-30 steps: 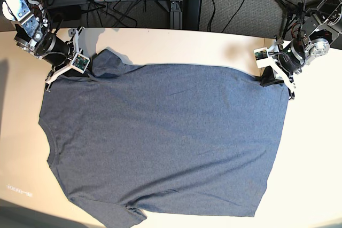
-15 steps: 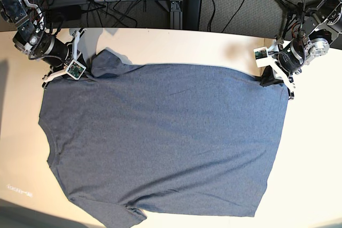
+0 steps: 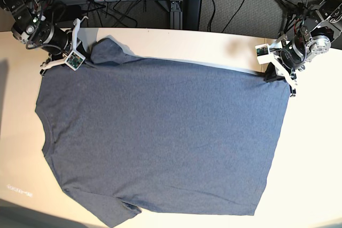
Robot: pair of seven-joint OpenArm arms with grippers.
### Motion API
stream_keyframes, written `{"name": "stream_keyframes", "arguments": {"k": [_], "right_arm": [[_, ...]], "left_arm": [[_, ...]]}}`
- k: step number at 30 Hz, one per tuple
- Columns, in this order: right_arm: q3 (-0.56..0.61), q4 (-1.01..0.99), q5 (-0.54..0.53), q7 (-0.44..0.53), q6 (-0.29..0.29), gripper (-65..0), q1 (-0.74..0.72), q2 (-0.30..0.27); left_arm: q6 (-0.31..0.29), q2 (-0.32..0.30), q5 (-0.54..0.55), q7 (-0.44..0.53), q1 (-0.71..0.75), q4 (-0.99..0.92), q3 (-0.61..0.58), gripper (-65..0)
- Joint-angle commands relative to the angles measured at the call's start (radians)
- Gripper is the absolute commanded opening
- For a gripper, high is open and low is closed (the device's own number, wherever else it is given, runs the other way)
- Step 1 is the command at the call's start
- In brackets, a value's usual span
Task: Fold the T-shirt properly
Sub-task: 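Lift the shoulder edge with both grippers and pull it across the shirt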
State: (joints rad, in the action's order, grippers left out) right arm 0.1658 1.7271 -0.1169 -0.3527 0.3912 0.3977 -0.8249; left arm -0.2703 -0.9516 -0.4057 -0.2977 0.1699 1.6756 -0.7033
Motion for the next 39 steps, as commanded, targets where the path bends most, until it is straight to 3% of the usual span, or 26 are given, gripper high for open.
{"name": "stream_keyframes", "arguments": {"k": [1,10,18,24,32,39], "right_arm": [[-0.038,0.025,-0.001,0.000,0.016,-65.0,0.006,-0.021],[-0.126,0.089,-0.026,-0.049,0.016,-65.0,0.026,-0.026],[-0.139,0.102,-0.068,-0.101,0.027,-65.0,-0.066,-0.045],[-0.135,0.083,-0.101,-0.112,0.060,-65.0,-0.151,-0.045],[-0.056,0.011,-0.108,-0.117,0.062,-65.0,-0.235,-0.044],[0.077,-0.066,-0.100,-0.127,0.063,-65.0,-0.380,-0.044]], "left_arm": [[-0.077,-0.031,0.006,-0.021,0.003,0.020,0.002,-65.0],[-0.098,-0.095,0.025,-0.035,0.001,0.106,0.046,-65.0],[-0.248,-0.096,0.031,0.093,-0.004,0.112,0.264,-65.0],[-0.252,-0.095,0.032,0.114,-0.055,0.110,0.292,-65.0],[-0.343,-0.090,0.032,0.243,-0.161,0.048,0.290,-65.0],[-0.364,-0.029,0.039,0.265,-0.245,-0.050,0.253,-65.0]]}}
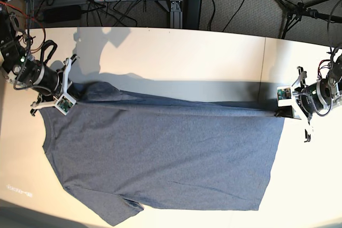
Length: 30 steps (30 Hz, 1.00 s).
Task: Fold the T-shirt properly
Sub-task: 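Lift the shoulder edge with both grippers and pull it across the shirt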
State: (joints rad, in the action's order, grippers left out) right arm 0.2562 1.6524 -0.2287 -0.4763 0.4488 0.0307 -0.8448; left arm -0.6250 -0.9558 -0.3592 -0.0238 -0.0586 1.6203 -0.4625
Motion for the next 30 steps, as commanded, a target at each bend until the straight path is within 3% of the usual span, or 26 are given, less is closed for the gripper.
{"name": "stream_keyframes", "arguments": {"k": [1,10,25,30], "right_arm": [[0.008,-0.008,0.012,-0.003,0.006,-65.0,-0.036,-0.024],[0.192,-0.102,0.011,-0.041,0.011,-65.0,-0.211,-0.018],[0.194,-0.171,0.016,-0.040,0.027,-65.0,-0.257,0.011],[0.194,-0.182,0.098,-0.019,0.027,-65.0,-0.258,0.050]], "left_arm": [[-0.010,-0.015,-0.008,-0.009,-0.031,-0.018,-0.002,-65.0],[-0.008,0.048,-0.034,-0.009,-0.210,-0.161,-0.174,-65.0],[-0.008,0.150,-0.033,0.009,-0.380,-0.362,-0.310,-65.0],[-0.010,0.161,0.008,0.010,-0.379,-0.388,-0.311,-65.0]]}}
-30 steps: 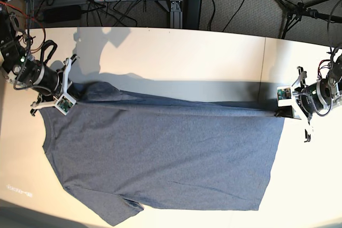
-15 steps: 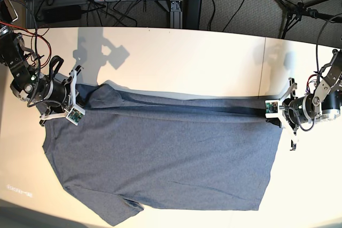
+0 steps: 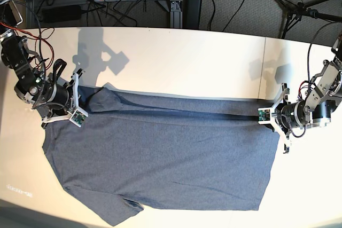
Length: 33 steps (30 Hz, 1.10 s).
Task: Fold the T-shirt properly
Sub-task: 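Lift the shoulder edge with both grippers and pull it across the shirt, then drag the held shoulder edge back toward the collar side with both grippers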
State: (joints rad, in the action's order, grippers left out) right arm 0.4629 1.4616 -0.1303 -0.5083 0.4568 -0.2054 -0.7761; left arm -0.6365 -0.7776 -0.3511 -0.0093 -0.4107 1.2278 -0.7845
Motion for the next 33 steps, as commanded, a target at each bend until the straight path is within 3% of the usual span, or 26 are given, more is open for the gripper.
{"name": "stream_keyframes", "arguments": {"k": [1,2,3,5,6,7,10,14,19,24,28,29,30,33], "right_arm": [[-0.013,0.006,0.016,0.032,0.019,-65.0,-0.021,-0.010],[-0.013,0.004,0.028,0.046,0.019,-65.0,-0.021,-0.001],[-0.013,0.003,0.039,0.058,0.019,-57.8,-0.022,0.008],[-0.013,-0.006,0.040,0.082,0.018,-29.4,-0.022,0.023],[-0.013,-0.015,0.040,0.100,0.018,-20.1,-0.024,0.031],[-0.013,-0.025,0.039,0.114,0.017,-20.1,-0.030,0.040],[-0.014,-0.046,-0.006,0.115,-0.008,-20.3,-0.069,0.068],[-0.033,-0.047,-0.095,0.111,-0.016,-20.3,-0.130,0.084],[-0.109,-0.048,-0.168,0.064,-0.040,-20.3,-0.171,0.113],[-0.211,-0.098,-0.232,0.020,-0.066,-20.3,-0.167,0.161],[-0.262,-0.148,-0.267,0.014,-0.066,-20.8,-0.151,0.195],[-0.274,-0.154,-0.272,0.014,-0.066,-23.4,-0.144,0.201],[-0.284,-0.158,-0.274,0.014,-0.068,-30.0,-0.135,0.207],[-0.325,-0.158,-0.276,-0.009,-0.073,-65.0,-0.112,0.232]], "left_arm": [[0.003,-0.018,0.000,-0.003,-0.027,0.005,0.011,-65.0],[0.003,-0.018,0.001,0.004,-0.027,0.005,0.011,-59.4],[0.004,-0.018,0.005,0.006,-0.027,0.005,0.011,-50.7],[0.004,-0.018,0.045,0.005,-0.027,0.005,0.011,-34.4],[0.011,-0.018,0.075,-0.002,-0.027,0.005,0.011,-30.0],[0.041,-0.018,0.106,-0.020,-0.027,0.005,0.011,-28.9],[0.156,-0.018,0.181,-0.066,-0.031,0.005,0.012,-29.0],[0.217,-0.018,0.306,-0.114,-0.056,0.010,0.013,-29.0],[0.370,-0.015,0.471,-0.234,-0.080,0.010,0.036,-29.1],[0.355,0.007,0.654,-0.314,-0.079,0.010,0.140,-30.2],[0.259,0.063,0.782,-0.389,-0.063,0.010,0.249,-42.2],[0.242,0.080,0.799,-0.410,-0.054,0.010,0.277,-46.3],[0.226,0.097,0.814,-0.437,-0.045,0.010,0.304,-50.4],[0.220,0.152,0.866,-0.529,-0.021,0.010,0.378,-63.8]]}}
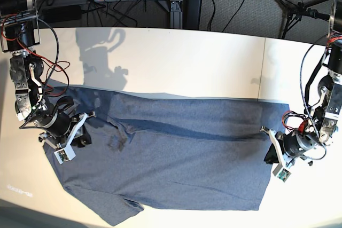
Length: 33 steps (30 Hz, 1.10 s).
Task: Fold the T-shirt properly
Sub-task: 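Drag the held shoulder edge back toward the collar side with both grippers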
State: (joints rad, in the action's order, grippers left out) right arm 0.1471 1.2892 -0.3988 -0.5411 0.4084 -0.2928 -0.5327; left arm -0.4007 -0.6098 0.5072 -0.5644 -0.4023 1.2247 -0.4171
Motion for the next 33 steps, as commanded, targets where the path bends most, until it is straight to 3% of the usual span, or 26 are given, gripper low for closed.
{"name": "stream_keyframes", "arguments": {"k": [1,4,6,18,27,33], "right_arm": [[-0.021,0.014,-0.018,-0.002,-0.029,-65.0,-0.023,-0.001],[-0.055,0.014,-0.042,-0.033,-0.090,-65.0,-0.022,0.022],[-0.070,0.014,-0.038,-0.033,-0.096,-65.0,-0.018,0.024],[-0.087,-0.029,-0.012,-0.032,-0.105,-65.0,0.113,0.035],[-0.087,-0.076,-0.008,-0.028,-0.110,-65.0,0.166,0.037],[-0.087,-0.070,-0.009,-0.040,-0.109,-65.0,0.190,0.037]], "left_arm": [[-0.015,0.001,0.020,-0.005,-0.023,0.013,0.035,-65.0],[-0.016,0.041,0.052,-0.057,0.001,0.013,0.101,-65.0],[-0.031,0.053,0.058,-0.061,0.019,0.013,0.127,-65.0],[-0.038,0.100,0.024,-0.014,0.129,0.000,0.130,-65.0],[-0.058,0.164,-0.057,0.051,0.136,-0.199,0.130,-65.0],[-0.087,0.157,-0.056,-0.016,0.138,-0.199,0.130,-65.0]]}}
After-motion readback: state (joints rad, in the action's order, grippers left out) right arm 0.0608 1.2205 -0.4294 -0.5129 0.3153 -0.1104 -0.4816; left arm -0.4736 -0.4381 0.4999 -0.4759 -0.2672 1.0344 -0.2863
